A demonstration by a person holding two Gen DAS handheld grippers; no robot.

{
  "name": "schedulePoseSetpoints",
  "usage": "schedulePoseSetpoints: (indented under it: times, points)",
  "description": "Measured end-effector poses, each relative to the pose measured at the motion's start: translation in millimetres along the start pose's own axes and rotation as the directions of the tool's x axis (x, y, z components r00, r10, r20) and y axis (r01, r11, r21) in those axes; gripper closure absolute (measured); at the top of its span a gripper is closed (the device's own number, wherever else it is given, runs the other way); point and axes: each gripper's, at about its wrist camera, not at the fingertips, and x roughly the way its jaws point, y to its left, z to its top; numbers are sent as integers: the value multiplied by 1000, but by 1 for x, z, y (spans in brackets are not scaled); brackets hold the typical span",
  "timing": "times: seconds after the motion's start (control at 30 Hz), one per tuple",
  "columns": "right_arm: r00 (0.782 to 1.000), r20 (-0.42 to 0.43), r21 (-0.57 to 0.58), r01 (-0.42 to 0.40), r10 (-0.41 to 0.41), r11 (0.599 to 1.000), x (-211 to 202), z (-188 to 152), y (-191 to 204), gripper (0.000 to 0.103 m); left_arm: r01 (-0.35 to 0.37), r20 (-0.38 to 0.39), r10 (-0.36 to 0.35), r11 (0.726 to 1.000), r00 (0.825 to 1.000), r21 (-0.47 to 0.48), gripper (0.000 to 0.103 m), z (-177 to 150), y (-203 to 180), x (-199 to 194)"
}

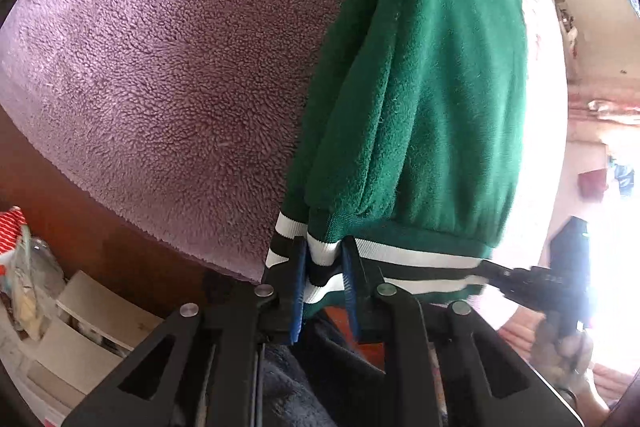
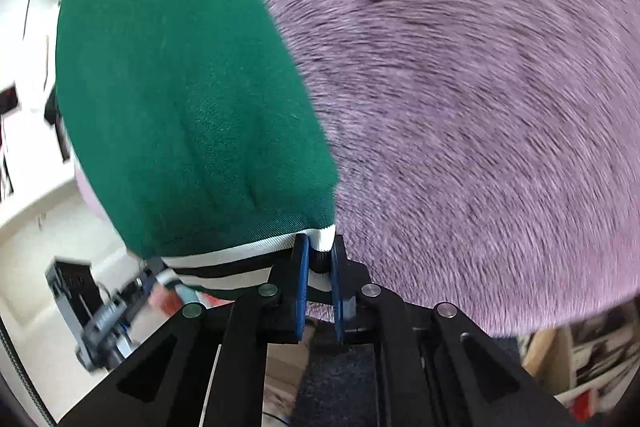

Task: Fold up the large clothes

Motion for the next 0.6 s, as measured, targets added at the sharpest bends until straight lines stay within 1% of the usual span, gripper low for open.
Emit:
schedulePoseSetpoints:
  times: [0.03,0.07,0.1,0.13,0.17,0.2,0.23,0.27,0.3,0.33,0.37,0.43,0.5,0.57,0.6]
  points:
    - [999,-16,-9,-28,28,1000,-3,3,-1,86,40,-1,-40,999,999,0,82,0,4,-5]
    - [997,-32,-17,-74,73,997,-6,4,-5,77,91,1,-91,996,996,-2,79,0,9,-8]
    - [993,-31,-19,-112,111,994,-14,9,-17,69,126,3,-126,992,992,-4,68,1,14,-9]
    - [991,-20,-14,-130,130,991,-19,14,-28,51,152,9,-152,988,988,-17,53,3,22,-7]
    - [990,-18,-2,-142,142,990,-16,19,-36,42,173,18,-172,984,985,-30,51,8,29,-1]
    - [986,-23,10,-164,165,986,-18,25,-48,42,198,17,-197,979,980,-39,51,12,33,4]
    - [975,-39,23,-218,219,976,-12,32,-55,42,228,10,-228,972,974,-50,50,18,36,13]
    - [969,-58,21,-241,242,970,-6,38,-57,37,245,4,-245,968,969,-51,49,23,35,18]
    - [964,-67,7,-256,256,967,-2,43,-57,34,266,0,-266,963,964,-43,45,28,34,24]
    - [956,-73,-5,-285,284,958,0,49,-56,24,266,-1,-266,963,964,-30,43,33,31,29]
    - [947,-84,-11,-311,309,950,0,56,-55,18,265,0,-265,964,964,-19,41,38,28,34]
    - [941,-106,-19,-325,321,945,1,62,-53,16,278,-1,-278,960,961,-16,36,43,27,36]
    - [936,-117,-20,-336,332,942,-7,71,-50,15,275,5,-275,961,961,-6,35,45,25,36]
    - [923,-108,-15,-374,370,927,-10,68,-52,15,272,18,-272,962,962,6,35,45,24,33]
    - [918,-105,-18,-387,383,922,-11,62,-57,16,269,25,-269,963,963,8,35,37,20,31]
